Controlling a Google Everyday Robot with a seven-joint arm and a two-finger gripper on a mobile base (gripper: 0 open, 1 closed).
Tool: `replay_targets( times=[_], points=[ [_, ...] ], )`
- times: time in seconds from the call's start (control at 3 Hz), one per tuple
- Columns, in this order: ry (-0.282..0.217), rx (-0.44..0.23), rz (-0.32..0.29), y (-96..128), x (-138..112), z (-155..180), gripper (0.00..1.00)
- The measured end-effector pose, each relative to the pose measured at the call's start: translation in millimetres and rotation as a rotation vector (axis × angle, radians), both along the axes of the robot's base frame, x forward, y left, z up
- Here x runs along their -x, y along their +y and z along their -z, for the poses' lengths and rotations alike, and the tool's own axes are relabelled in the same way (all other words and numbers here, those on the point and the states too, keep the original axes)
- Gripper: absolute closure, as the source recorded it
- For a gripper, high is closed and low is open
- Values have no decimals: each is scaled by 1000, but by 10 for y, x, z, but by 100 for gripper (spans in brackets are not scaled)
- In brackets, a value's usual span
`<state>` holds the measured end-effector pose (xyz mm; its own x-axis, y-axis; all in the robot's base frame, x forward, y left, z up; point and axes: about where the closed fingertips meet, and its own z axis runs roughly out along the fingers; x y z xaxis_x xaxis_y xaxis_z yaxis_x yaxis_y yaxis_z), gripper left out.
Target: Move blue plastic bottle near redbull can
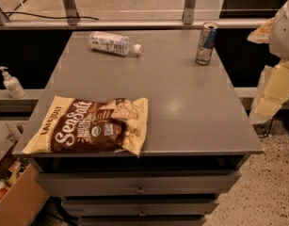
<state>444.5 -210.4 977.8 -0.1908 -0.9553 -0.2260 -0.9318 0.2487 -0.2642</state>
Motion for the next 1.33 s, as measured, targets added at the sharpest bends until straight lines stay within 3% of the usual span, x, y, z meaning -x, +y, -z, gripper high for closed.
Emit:
replay_targets(
  times=[0.67, 1.33],
  points=[
    [-42, -130, -87, 473, -614, 171, 0],
    [-87, -275, -120, 1104, -1368, 443, 0]
  ],
)
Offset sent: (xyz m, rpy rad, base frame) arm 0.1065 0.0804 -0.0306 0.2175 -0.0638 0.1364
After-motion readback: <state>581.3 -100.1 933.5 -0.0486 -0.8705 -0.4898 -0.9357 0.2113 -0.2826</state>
